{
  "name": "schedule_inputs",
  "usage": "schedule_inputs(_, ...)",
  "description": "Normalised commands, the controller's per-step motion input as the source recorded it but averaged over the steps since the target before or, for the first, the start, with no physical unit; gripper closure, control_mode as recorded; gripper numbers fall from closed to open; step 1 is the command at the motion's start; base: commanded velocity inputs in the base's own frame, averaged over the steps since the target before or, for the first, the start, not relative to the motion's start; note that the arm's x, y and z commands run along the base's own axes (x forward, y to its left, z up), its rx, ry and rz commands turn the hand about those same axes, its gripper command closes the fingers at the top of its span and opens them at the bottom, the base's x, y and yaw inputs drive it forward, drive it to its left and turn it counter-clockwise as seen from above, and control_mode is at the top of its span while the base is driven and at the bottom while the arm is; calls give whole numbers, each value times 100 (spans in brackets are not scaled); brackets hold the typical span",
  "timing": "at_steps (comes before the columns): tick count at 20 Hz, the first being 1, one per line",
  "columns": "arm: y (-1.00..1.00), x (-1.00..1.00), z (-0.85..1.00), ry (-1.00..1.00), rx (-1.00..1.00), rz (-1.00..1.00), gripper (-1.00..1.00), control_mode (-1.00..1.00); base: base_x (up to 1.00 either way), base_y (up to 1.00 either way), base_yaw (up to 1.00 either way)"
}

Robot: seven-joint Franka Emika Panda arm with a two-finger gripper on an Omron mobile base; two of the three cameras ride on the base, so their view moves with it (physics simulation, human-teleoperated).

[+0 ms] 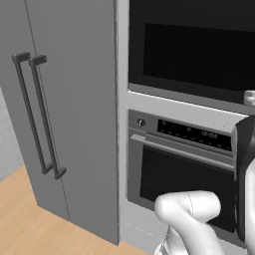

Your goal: Pick the broccoli from the sink and place it in the bowl. Then pick the bowl and place it in the microwave. Then close the microwave door and press the start button.

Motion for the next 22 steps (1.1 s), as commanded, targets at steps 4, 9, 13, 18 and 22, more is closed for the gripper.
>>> schedule_inputs(4,0,28,-12,-7,12,0,-100,-100,0,0,0)
schedule_inputs(9,-6,48,0,0,11,0,-100,-100,0,0,0)
schedule_inputs(13,-31,24,0,-2,8,0,-100,-100,0,0,0)
schedule_inputs(18,-27,-19,9,-18,5,0,-100,-100,0,0,0)
schedule_inputs(22,-3,-7,6,-12,1,0,-100,-100,0,0,0)
